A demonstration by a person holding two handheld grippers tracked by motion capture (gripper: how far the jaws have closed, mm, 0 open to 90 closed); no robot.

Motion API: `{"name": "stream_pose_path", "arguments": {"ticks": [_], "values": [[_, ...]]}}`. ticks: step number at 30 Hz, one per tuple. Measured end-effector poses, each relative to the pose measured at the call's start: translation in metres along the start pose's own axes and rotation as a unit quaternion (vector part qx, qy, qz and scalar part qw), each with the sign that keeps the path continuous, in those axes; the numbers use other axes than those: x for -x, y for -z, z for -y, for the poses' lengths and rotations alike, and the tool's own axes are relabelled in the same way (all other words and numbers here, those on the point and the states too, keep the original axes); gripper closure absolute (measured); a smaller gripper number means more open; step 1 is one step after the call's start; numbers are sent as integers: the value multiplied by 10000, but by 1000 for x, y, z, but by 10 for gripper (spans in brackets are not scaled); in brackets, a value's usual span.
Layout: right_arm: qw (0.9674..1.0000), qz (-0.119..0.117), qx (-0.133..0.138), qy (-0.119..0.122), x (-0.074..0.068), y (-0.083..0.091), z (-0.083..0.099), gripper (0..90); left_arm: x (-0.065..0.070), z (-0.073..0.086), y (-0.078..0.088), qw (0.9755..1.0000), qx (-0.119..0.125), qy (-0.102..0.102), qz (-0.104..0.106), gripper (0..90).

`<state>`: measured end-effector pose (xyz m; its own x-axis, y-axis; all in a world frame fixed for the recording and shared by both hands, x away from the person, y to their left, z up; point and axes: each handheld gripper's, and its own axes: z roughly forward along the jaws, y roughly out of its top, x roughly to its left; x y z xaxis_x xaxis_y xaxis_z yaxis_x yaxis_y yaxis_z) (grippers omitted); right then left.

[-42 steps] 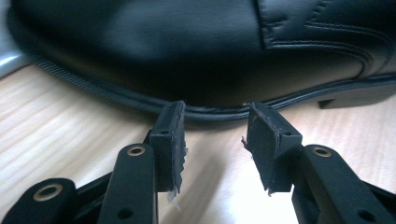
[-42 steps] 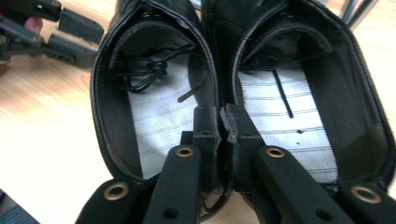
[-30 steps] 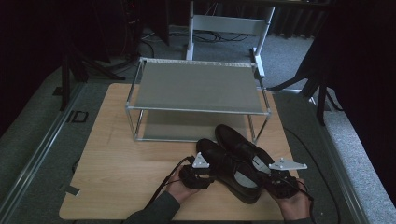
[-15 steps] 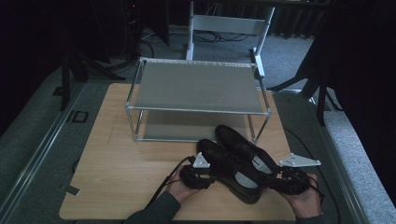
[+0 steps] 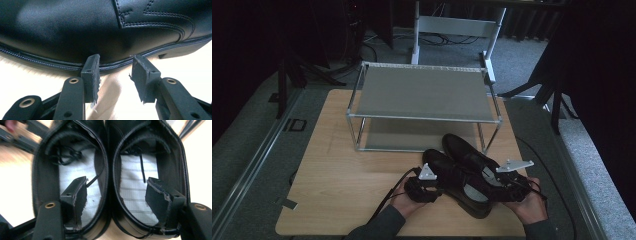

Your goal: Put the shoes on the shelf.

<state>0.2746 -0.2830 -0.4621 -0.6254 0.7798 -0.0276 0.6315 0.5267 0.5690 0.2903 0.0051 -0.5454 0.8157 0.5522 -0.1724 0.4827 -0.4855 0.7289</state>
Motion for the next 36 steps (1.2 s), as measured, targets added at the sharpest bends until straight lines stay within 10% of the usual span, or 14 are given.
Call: {"name": "stream_pose_path", "arguments": {"ticks": [14, 36], "values": [[9953, -76, -958, 123, 2, -18, -6, 393, 2, -1, 0, 10000, -1, 5, -39, 580], [9923, -440, -1157, -96, 5, -26, -8, 778, 1, -10, 0, 9994, 223, 62, -251, 569]]}}
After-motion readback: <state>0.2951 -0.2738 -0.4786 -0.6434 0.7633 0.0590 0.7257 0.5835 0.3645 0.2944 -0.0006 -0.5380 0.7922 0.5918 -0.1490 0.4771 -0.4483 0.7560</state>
